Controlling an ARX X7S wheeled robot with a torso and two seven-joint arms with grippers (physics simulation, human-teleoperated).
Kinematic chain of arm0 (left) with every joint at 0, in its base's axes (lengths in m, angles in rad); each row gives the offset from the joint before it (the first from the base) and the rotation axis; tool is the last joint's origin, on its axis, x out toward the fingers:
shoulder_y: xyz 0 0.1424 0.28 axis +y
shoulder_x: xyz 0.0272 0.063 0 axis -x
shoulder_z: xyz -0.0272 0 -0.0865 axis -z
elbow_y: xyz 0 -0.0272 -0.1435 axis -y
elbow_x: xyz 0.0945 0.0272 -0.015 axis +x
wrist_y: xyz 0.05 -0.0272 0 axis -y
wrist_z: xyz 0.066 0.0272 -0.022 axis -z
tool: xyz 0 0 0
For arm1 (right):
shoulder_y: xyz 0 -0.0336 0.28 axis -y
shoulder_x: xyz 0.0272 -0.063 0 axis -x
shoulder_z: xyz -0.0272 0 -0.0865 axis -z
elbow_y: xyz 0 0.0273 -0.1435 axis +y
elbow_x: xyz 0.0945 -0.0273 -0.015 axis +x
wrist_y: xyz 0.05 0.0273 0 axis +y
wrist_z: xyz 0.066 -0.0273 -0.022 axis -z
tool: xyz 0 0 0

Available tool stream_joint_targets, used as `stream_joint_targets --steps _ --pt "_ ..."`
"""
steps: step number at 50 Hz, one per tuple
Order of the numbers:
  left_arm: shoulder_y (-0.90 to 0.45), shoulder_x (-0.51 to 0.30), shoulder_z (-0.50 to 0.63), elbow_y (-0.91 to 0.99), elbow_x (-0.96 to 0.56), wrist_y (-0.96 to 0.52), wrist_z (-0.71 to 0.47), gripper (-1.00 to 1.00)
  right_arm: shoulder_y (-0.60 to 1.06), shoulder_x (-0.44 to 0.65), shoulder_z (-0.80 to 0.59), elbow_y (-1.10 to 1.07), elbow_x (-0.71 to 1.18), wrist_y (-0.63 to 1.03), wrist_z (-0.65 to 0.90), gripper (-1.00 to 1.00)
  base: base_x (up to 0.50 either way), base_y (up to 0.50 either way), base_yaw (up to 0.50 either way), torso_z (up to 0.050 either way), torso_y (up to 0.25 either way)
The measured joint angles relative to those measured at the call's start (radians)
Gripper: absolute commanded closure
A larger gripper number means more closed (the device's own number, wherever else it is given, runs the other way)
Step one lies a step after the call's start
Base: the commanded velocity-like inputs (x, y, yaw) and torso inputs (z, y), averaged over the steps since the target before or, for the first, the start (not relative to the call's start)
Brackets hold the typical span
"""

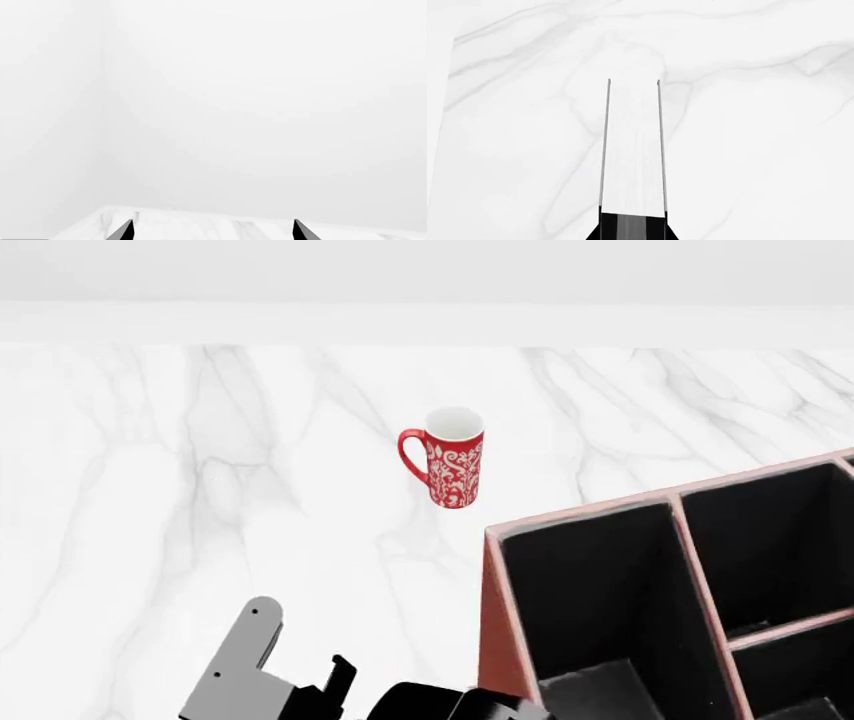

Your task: Pick up the book and place it in the left compartment of the caddy.

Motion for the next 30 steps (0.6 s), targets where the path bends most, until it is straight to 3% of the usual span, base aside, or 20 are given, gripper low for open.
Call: stream_joint_targets --steps 30 --pt "0.004 -0.005 0.021 -0.006 0.014 0.015 -0.008 -1.0 0.032 0.039 0.27 -0.211 0.298 0.359 0.363 1.0 0.0 0.0 0.0 0.0 0.0"
